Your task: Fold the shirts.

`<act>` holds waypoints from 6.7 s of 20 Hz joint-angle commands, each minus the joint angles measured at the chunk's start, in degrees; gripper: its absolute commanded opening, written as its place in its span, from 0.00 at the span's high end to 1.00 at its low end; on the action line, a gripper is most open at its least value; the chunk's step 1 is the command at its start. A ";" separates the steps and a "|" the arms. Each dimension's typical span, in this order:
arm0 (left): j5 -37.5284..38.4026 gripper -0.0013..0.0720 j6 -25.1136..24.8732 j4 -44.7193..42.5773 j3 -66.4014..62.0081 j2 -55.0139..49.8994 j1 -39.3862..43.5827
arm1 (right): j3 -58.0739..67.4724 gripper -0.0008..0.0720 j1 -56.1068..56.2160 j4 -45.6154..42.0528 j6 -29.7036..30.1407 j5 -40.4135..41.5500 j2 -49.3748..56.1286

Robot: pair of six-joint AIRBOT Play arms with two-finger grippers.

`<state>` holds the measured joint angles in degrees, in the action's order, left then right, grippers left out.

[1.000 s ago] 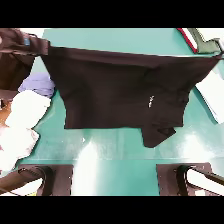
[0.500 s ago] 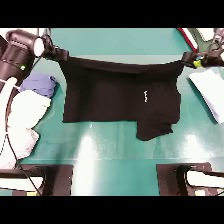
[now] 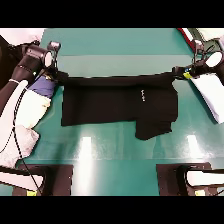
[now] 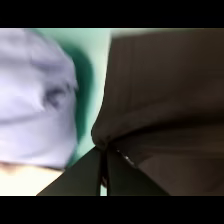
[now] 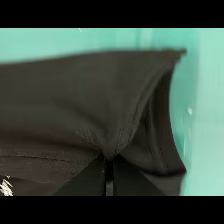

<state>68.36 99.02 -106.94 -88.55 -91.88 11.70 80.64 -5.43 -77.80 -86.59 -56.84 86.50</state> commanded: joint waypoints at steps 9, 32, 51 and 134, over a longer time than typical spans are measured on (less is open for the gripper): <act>4.70 0.28 -2.10 3.56 4.15 1.25 -0.46 | 0.04 0.53 -0.76 -1.31 0.11 -7.08 3.52; -9.49 0.27 4.59 21.94 45.77 25.59 -0.46 | 0.02 0.53 2.93 -1.27 1.20 -22.40 -8.37; -8.50 0.94 4.00 22.36 43.06 31.85 -0.46 | -26.67 0.53 -2.82 -1.18 1.66 -27.71 -21.99; -21.09 0.94 12.63 21.14 38.56 34.97 -3.17 | 4.85 0.11 -15.87 24.26 16.61 -27.39 12.57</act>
<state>44.95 117.43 -93.30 -49.80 -56.86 8.58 85.54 -18.83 -57.06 -72.34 -79.83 94.74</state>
